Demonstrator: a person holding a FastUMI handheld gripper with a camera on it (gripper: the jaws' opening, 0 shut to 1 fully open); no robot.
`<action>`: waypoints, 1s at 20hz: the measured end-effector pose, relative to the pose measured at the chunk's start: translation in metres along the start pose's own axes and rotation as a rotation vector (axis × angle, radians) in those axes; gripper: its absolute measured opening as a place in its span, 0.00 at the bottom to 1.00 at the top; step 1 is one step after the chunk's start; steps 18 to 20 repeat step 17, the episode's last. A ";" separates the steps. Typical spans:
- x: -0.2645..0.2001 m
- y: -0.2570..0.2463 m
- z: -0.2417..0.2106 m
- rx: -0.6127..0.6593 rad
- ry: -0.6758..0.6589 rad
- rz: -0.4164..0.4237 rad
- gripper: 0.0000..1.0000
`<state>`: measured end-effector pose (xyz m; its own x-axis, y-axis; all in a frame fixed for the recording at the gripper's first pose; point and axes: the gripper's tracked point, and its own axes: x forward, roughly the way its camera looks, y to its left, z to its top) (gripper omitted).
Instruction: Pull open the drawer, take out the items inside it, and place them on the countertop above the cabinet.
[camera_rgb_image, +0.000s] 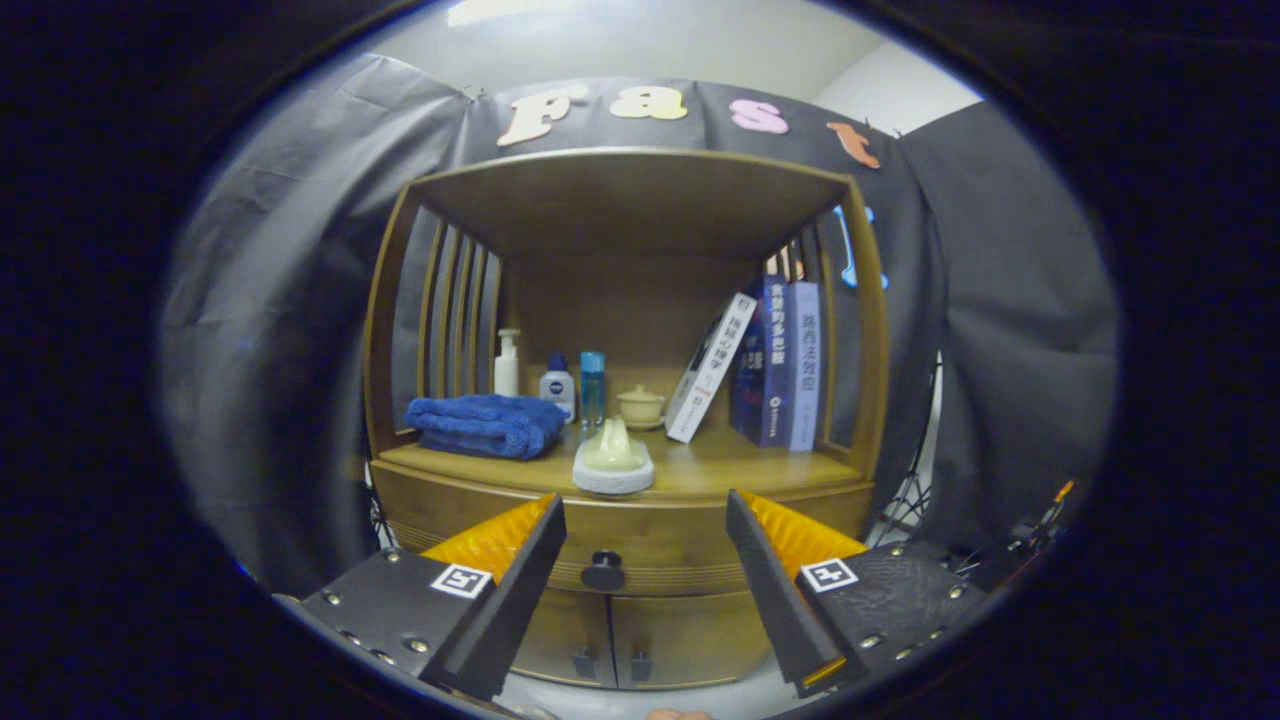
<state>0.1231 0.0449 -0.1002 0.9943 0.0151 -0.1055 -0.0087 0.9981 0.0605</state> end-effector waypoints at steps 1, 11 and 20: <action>-0.013 -0.008 0.007 -0.002 -0.012 -0.008 0.97; -0.111 -0.072 0.046 0.039 -0.078 -0.115 0.97; -0.126 -0.093 0.049 0.034 -0.080 -0.159 0.97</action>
